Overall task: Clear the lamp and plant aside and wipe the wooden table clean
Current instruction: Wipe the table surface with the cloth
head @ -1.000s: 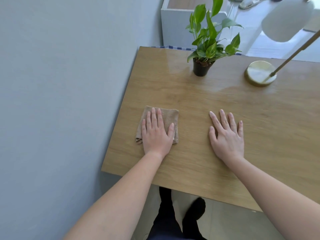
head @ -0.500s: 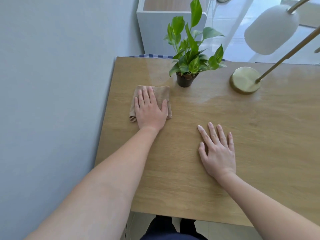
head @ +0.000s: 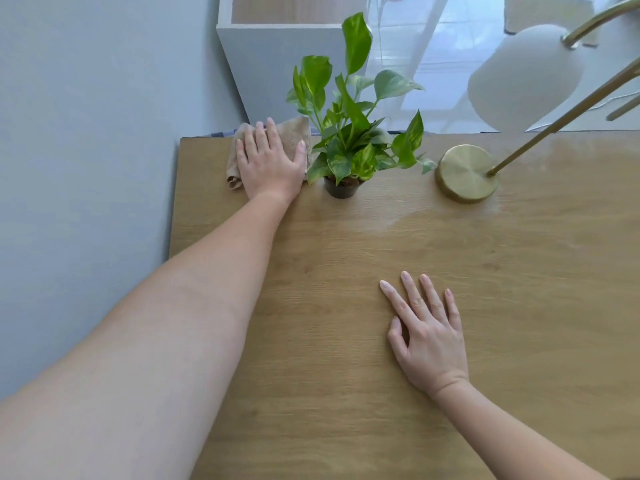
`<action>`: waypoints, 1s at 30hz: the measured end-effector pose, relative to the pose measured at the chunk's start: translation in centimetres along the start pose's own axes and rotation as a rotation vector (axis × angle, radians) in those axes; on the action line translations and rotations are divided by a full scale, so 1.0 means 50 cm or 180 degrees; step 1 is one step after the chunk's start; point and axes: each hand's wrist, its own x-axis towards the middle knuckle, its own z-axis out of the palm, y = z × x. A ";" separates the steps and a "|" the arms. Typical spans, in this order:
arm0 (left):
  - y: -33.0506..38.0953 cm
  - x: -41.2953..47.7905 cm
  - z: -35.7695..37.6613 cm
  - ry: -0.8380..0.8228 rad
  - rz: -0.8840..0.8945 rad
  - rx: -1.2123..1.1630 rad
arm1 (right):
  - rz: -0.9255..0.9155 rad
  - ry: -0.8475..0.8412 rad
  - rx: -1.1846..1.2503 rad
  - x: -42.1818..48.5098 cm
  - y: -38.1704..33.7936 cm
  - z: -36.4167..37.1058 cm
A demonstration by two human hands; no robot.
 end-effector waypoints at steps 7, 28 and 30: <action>0.008 0.025 0.004 0.0041 -0.0020 0.0094 | 0.0015 0.0174 -0.0007 0.003 -0.001 0.001; -0.256 -0.310 0.002 0.0030 0.0008 -0.0001 | 0.0134 0.0045 0.0032 -0.004 -0.013 -0.012; -0.297 -0.359 0.003 0.0028 -0.0074 0.0018 | 0.0151 0.0031 0.0061 -0.006 -0.014 -0.012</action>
